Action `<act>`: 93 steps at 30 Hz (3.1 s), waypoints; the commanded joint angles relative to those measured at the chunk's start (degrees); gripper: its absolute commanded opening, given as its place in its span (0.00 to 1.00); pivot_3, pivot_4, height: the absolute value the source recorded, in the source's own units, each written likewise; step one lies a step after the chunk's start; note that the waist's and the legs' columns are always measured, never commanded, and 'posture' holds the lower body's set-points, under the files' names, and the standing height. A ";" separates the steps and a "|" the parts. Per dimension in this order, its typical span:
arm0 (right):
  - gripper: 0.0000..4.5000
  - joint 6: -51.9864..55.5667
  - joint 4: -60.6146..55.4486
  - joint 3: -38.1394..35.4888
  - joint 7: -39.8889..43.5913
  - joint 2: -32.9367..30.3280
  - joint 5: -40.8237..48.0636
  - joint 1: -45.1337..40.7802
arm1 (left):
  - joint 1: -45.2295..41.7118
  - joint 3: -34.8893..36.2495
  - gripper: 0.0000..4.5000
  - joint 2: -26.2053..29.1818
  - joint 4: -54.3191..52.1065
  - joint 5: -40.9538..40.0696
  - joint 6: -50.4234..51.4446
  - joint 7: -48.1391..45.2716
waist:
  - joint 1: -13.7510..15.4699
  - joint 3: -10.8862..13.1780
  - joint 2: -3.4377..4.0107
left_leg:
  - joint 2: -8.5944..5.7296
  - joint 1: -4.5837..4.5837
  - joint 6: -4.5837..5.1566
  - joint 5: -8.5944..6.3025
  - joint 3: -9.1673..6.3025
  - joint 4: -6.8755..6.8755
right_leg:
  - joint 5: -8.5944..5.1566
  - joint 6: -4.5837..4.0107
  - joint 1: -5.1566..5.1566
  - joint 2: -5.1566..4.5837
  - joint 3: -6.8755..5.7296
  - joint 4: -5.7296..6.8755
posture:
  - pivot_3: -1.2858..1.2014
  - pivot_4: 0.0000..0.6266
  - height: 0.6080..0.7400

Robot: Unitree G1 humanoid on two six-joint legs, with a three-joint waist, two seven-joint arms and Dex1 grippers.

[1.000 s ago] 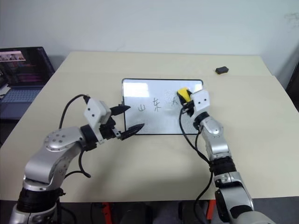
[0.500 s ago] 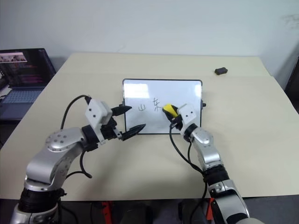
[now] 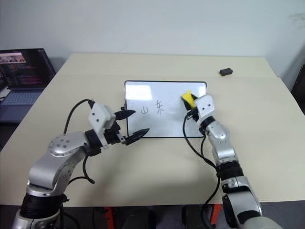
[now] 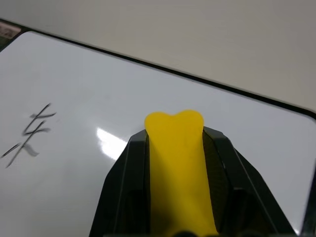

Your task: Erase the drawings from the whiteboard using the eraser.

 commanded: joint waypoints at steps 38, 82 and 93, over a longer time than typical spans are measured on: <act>0.24 39.03 -42.54 -0.29 17.55 -16.20 15.33 17.08 | 8.75 5.66 1.00 -3.56 -5.08 1.38 6.99 14.68 | 0.43 0.04 -0.03 | -0.03 -0.13 0.00 -0.03 -0.15 0.01 | -0.05 0.07 -0.03 0.02 -0.08 -0.07 | 0.52 0.24 1.00; 0.24 7.59 7.14 12.82 2.26 -0.37 -13.67 -9.34 | 2.76 6.94 1.00 -3.81 -0.30 2.10 2.18 10.65 | 0.18 -0.04 -0.05 | -0.02 -0.01 -0.03 -0.02 -0.07 0.02 | -0.04 0.04 -0.02 -0.04 -0.07 0.04 | 0.52 0.24 1.00; 0.24 12.55 -2.57 11.31 7.02 -4.05 -12.02 -5.34 | 2.39 5.67 1.00 -3.91 0.42 2.32 1.18 10.52 | 0.24 -0.12 -0.08 | -0.05 0.26 0.01 0.09 -0.16 0.15 | 0.22 0.03 0.30 -0.03 -0.13 0.07 | 0.52 0.24 1.00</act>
